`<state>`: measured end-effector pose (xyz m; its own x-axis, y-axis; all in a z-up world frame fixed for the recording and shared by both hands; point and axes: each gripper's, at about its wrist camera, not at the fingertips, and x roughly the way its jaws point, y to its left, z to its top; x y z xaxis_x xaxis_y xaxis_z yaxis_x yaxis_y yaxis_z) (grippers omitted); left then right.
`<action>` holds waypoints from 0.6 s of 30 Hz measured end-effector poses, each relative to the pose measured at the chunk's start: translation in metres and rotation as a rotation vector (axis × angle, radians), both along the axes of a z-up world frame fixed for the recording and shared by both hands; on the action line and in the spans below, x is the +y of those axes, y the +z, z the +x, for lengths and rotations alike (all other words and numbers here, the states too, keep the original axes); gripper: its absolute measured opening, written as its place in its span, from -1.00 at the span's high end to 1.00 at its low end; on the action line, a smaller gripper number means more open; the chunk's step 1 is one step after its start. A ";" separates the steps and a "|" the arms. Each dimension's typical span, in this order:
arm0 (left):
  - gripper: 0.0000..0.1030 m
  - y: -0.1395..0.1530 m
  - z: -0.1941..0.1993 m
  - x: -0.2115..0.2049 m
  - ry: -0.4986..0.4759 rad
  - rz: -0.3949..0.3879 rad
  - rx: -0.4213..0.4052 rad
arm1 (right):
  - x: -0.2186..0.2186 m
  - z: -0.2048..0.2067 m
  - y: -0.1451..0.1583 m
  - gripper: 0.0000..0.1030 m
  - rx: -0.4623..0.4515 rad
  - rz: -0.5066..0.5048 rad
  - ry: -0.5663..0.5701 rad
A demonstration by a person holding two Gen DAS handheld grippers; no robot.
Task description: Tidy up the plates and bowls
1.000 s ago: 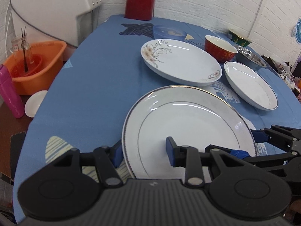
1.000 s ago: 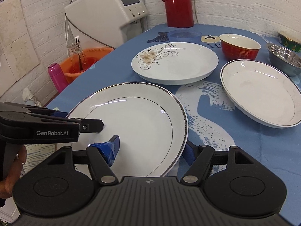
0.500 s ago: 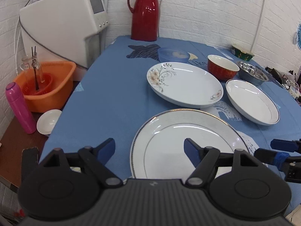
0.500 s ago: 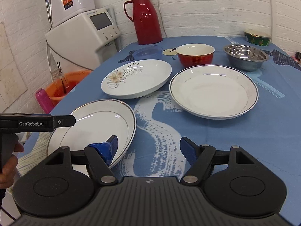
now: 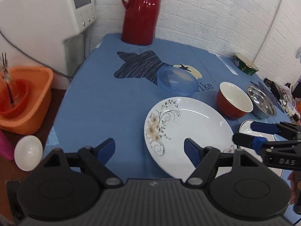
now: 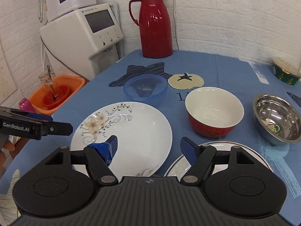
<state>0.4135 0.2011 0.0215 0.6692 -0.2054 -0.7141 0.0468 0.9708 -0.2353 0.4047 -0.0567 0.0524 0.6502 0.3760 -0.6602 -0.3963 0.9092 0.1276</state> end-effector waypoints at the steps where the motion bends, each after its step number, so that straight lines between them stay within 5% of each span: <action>1: -0.44 -0.003 0.009 0.001 -0.005 -0.030 0.021 | 0.002 0.011 -0.005 -0.16 0.024 0.005 0.006; 10: -0.44 -0.033 0.048 -0.005 -0.009 -0.066 0.110 | 0.021 0.041 -0.040 -0.18 0.138 -0.051 0.052; 18: -0.31 -0.043 0.047 -0.019 -0.014 -0.030 0.102 | 0.032 0.028 -0.044 -0.27 0.099 -0.057 0.034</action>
<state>0.4606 0.1825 -0.0219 0.5901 -0.2367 -0.7718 0.0342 0.9625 -0.2690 0.4323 -0.0246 0.0088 0.5680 0.3568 -0.7416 -0.4155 0.9022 0.1159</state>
